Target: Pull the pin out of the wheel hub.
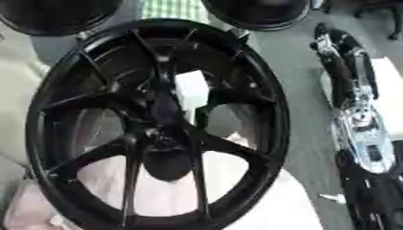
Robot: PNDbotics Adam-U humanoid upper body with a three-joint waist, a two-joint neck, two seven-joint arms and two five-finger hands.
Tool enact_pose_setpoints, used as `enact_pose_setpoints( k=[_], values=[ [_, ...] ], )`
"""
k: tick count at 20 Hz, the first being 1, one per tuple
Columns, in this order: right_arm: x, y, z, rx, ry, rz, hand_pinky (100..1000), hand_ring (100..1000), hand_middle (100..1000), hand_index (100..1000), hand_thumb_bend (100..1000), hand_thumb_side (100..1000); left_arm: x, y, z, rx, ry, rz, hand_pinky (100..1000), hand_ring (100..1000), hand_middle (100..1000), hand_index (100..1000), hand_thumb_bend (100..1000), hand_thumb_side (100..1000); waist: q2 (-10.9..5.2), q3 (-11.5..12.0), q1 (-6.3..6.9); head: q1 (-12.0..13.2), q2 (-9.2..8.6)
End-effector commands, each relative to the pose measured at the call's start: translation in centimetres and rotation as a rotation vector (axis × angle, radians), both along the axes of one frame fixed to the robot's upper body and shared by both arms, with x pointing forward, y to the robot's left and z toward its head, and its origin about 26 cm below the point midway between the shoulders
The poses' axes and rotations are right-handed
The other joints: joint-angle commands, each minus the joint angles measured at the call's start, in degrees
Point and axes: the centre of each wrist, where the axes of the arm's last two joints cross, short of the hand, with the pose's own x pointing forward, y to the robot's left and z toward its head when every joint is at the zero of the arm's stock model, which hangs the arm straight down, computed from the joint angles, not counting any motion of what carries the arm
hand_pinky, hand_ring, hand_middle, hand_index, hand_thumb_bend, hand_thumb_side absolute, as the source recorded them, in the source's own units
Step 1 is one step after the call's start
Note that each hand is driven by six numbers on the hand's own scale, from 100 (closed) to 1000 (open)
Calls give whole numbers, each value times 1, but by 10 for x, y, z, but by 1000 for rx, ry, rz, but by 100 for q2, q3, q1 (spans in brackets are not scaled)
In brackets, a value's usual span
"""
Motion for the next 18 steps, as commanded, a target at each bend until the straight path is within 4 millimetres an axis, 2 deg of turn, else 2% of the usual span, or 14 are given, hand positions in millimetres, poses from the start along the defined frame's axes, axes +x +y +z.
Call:
enact_pose_setpoints(
  k=[1, 11, 15, 18],
  values=[
    [-1, -2, 9, -18, -24, 2, 890, 753, 708, 750, 277, 569, 0, 6, 8, 29, -12, 2, 692, 523, 488, 602, 849, 516, -165, 12, 13, 26, -5],
    [-1, -3, 11, -26, -27, -1, 890, 755, 710, 751, 296, 555, -1, 7, 8, 26, -13, 6, 692, 523, 488, 602, 850, 514, -151, 31, 7, 42, -64],
    [0, -7, 26, -54, -67, 1, 890, 760, 715, 755, 322, 531, -1, 8, 7, 21, -14, 11, 692, 523, 488, 602, 849, 514, -153, 54, -3, 82, -78],
    [0, -6, 50, -160, -106, 36, 890, 772, 728, 763, 337, 517, -4, 12, 7, 31, -7, 17, 691, 523, 488, 601, 850, 514, -183, 32, -48, 104, -24]
  ],
)
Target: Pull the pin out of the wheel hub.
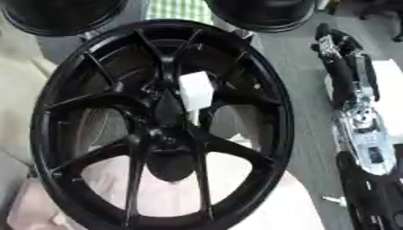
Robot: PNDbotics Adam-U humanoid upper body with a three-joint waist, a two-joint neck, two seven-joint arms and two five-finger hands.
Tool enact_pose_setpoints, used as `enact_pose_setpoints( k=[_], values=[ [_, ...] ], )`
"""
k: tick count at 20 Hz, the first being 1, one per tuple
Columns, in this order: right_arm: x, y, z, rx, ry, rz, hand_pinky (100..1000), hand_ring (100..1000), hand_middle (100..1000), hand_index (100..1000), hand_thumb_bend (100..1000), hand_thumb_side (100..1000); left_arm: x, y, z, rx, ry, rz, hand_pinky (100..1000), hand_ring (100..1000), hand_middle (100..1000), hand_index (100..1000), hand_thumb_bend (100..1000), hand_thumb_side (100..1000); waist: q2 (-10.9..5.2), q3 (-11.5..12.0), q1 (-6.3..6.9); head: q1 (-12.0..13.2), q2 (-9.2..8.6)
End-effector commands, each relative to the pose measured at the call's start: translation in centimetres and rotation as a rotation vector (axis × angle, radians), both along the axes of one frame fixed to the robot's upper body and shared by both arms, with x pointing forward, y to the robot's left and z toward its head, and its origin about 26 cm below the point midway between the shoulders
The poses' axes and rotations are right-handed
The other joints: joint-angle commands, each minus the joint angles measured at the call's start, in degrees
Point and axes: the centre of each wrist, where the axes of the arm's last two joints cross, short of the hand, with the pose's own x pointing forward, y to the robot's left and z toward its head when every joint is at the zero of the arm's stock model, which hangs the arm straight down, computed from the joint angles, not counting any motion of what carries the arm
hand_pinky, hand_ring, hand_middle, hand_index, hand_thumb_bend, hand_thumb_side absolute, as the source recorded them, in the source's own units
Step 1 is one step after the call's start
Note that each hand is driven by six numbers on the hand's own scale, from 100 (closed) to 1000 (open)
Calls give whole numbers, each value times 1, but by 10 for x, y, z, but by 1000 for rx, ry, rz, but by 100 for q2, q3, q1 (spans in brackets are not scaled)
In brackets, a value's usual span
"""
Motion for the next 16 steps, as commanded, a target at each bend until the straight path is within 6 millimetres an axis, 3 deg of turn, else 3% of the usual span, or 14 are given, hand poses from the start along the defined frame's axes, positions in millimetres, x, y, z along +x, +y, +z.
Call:
enact_pose_setpoints(
  k=[1, 9, 16],
  values=[
    [-3, -4, 39, -149, -77, 27, 891, 775, 732, 765, 342, 515, -3, 12, 11, 38, -16, 17, 691, 523, 487, 601, 849, 514, -184, -23, -19, 55, 19],
    [-13, 22, 115, -585, -224, 143, 893, 812, 771, 804, 448, 519, -11, 25, 10, 71, 7, 50, 691, 522, 487, 601, 851, 513, -259, -159, -156, 242, 121],
    [-27, 46, 171, -937, -349, 247, 885, 816, 777, 813, 508, 541, -15, 29, 8, 83, 18, 58, 691, 522, 487, 601, 850, 513, -270, -191, -200, 310, 124]
  ],
)
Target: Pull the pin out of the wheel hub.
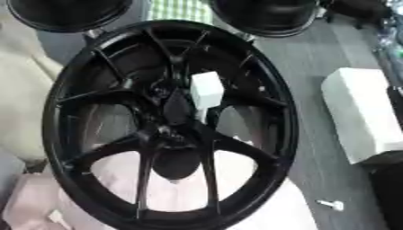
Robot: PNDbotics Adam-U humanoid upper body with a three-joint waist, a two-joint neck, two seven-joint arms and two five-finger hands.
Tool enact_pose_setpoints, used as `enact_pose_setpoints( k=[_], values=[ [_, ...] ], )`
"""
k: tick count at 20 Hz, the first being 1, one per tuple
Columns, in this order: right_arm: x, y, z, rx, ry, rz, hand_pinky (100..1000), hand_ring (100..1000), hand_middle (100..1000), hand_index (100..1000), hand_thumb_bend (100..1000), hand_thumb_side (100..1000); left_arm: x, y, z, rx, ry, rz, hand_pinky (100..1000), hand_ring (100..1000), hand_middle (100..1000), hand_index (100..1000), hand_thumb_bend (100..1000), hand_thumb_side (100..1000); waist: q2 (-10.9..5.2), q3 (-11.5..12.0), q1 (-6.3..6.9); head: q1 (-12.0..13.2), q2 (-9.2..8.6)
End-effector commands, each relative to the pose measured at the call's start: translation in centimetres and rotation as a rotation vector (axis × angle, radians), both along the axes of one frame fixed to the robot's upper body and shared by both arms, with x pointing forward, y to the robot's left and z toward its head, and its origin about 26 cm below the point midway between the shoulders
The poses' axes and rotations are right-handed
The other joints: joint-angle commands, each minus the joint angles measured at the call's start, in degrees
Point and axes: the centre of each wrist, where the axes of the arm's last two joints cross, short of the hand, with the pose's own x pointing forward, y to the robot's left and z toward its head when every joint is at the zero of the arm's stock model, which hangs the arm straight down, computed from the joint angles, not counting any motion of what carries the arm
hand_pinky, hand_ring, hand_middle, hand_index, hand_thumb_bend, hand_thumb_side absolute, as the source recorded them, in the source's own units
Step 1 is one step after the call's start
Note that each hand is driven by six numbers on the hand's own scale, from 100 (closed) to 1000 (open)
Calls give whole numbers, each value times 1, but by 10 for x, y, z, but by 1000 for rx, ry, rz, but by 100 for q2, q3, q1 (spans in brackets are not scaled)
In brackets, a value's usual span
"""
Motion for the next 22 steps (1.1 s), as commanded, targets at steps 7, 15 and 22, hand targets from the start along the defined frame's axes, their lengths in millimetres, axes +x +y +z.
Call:
enact_pose_setpoints(
  k=[7, 15, 22],
  values=[
    [-46, 15, 44, -507, -175, 100, 880, 816, 779, 816, 502, 553, 2, 8, 14, 49, -16, 0, 691, 521, 487, 601, 849, 513, -107, 87, -6, -30, -45],
    [-83, 24, 55, -731, -202, 196, 862, 804, 769, 810, 538, 564, 6, 2, 15, 49, -17, -28, 691, 521, 486, 601, 847, 512, -72, 216, -8, -135, -105],
    [-86, 31, 63, -731, -69, 227, 862, 807, 773, 815, 569, 575, 6, 2, 15, 50, -15, -31, 691, 521, 486, 601, 846, 512, -77, 210, -12, -60, -127]
  ],
)
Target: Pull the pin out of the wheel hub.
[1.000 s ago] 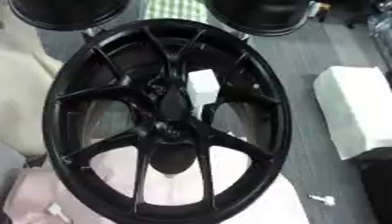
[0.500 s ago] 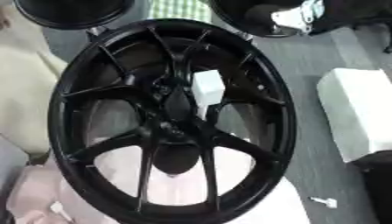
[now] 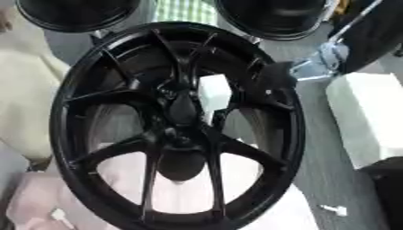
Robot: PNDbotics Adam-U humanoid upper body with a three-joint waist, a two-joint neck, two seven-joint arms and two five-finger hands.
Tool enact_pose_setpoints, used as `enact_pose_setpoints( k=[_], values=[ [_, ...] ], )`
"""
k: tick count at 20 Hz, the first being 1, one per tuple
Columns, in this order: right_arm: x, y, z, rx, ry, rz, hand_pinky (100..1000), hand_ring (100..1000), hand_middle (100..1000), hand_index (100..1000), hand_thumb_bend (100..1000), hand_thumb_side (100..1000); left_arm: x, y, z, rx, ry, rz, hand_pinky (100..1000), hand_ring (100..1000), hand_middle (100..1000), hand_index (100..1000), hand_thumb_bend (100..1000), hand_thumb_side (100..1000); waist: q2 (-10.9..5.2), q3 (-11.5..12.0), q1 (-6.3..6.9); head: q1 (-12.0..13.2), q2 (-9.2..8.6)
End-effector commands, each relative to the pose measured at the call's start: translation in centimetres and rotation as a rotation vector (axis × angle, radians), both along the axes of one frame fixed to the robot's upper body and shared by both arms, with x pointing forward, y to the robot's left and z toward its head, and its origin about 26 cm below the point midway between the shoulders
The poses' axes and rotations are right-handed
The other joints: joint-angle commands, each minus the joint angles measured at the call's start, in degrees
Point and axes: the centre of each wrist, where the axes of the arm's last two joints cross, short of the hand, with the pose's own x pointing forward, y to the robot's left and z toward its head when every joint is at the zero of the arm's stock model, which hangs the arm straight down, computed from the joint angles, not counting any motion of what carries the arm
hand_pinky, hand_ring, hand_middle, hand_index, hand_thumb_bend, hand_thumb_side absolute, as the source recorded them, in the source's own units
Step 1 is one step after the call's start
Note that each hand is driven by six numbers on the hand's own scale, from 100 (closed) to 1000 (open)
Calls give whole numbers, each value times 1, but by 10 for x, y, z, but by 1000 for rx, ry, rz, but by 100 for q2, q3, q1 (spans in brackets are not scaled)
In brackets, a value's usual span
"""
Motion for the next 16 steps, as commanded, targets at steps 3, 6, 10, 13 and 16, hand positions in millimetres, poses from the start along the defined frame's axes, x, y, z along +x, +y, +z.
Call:
enact_pose_setpoints(
  k=[3, 6, 10, 13, 16],
  values=[
    [-10, 3, 17, -25, 65, -21, 862, 809, 777, 820, 604, 563, 2, 6, 12, 39, -19, -5, 691, 520, 486, 601, 847, 512, -94, -14, 18, 71, -77],
    [-11, 12, 22, -46, 99, -18, 859, 805, 772, 816, 596, 546, 1, 6, 11, 40, -15, -6, 691, 521, 486, 601, 847, 512, -106, -18, 22, 90, -78],
    [-11, 29, 21, -61, 123, -25, 855, 793, 760, 805, 578, 519, 1, 6, 10, 39, -13, -8, 692, 521, 486, 601, 846, 512, -109, -15, 25, 102, -54],
    [-10, 39, 19, -68, 142, -35, 850, 783, 751, 797, 575, 509, 1, 5, 10, 38, -12, -9, 692, 521, 486, 601, 845, 512, -105, -8, 28, 107, -23],
    [-10, 50, 16, -76, 170, -40, 850, 783, 751, 797, 575, 509, 1, 5, 10, 37, -12, -10, 692, 521, 486, 601, 845, 512, -103, -11, 34, 118, 3]
  ],
)
